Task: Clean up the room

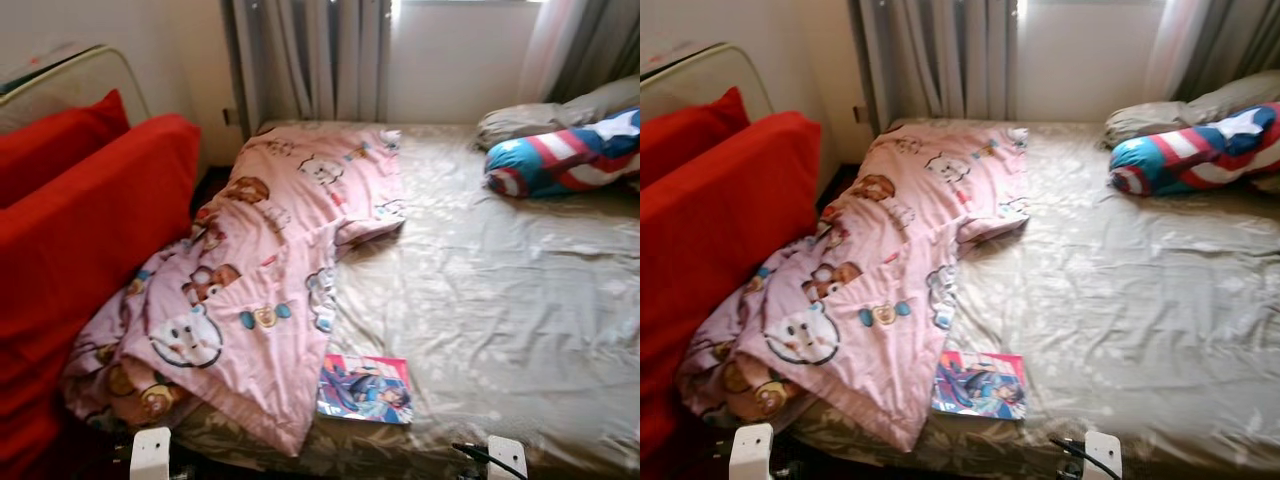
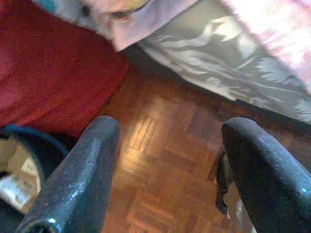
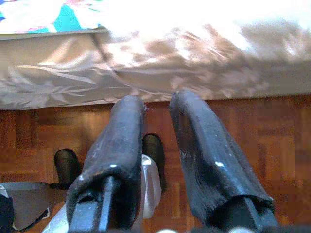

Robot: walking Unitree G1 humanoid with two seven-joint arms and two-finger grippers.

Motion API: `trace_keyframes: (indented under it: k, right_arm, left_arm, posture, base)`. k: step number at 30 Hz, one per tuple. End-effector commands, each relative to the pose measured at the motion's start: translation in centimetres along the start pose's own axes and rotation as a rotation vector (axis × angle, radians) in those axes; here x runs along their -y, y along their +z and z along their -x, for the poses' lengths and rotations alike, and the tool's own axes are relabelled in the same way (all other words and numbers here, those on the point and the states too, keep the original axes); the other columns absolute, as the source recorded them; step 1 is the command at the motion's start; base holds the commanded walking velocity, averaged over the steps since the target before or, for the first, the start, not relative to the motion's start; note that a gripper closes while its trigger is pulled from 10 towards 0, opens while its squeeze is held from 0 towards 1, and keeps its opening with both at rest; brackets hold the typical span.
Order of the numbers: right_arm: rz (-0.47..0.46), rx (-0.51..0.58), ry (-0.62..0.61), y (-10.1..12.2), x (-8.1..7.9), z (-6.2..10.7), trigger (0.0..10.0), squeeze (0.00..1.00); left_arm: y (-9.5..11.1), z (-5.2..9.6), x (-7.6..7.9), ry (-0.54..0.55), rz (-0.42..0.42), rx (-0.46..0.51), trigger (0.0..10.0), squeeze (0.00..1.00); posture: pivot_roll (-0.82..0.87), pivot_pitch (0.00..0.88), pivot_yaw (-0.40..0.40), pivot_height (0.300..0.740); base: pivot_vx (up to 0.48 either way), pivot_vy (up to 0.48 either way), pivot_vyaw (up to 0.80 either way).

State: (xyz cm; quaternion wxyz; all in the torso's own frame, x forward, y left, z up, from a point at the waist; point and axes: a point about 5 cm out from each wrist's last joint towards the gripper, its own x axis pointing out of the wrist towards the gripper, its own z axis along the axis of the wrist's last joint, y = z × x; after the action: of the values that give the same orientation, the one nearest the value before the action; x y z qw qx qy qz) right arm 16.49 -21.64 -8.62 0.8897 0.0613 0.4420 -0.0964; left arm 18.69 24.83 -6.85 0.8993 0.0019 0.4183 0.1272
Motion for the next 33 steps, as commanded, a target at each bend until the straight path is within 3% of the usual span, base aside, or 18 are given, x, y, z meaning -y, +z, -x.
trace_keyframes:
  k: [1, 7, 14, 27, 33]
  right_arm:
    - [0.018, 0.006, 0.000, 0.4, 0.1, -0.1, 10.0, 0.00]
    - [0.012, 0.017, -0.021, 0.8, 1.4, 0.0, 10.0, 0.00]
    - [0.030, 0.063, 0.013, 2.1, 1.3, -0.1, 10.0, 0.00]
    - [0.099, 0.061, 0.058, 2.1, 0.4, -0.2, 10.0, 0.00]
    - [0.112, 0.058, 0.060, 1.7, 0.8, -0.1, 10.0, 0.00]
  left_arm:
    - [-0.4, 0.1, 0.3, -0.009, 0.009, -0.015, 10.0, 0.00]
    - [-1.0, 0.1, 2.1, -0.047, 0.021, -0.027, 10.0, 0.00]
    - [-0.1, 0.0, 4.2, -0.082, 0.010, -0.009, 10.0, 0.00]
    - [-0.5, 0.1, 3.5, -0.059, 0.012, 0.015, 10.0, 0.00]
    - [-1.7, 0.4, 3.4, -0.050, 0.023, -0.003, 10.0, 0.00]
  posture:
    - [-0.15, 0.000, 0.056, 0.740]
    - [-0.18, 0.000, 0.017, 0.740]
    - [-0.17, 0.000, 0.004, 0.740]
    - [-0.08, 0.031, 0.008, 0.740]
    - [-0.07, 0.023, -0.011, 0.740]
  base:
    - [0.000, 0.000, 0.56]
    - [0.000, 0.000, 0.00]
    - [0.000, 0.000, 0.00]
    - [0.000, 0.000, 0.00]
    - [0.000, 0.000, 0.80]
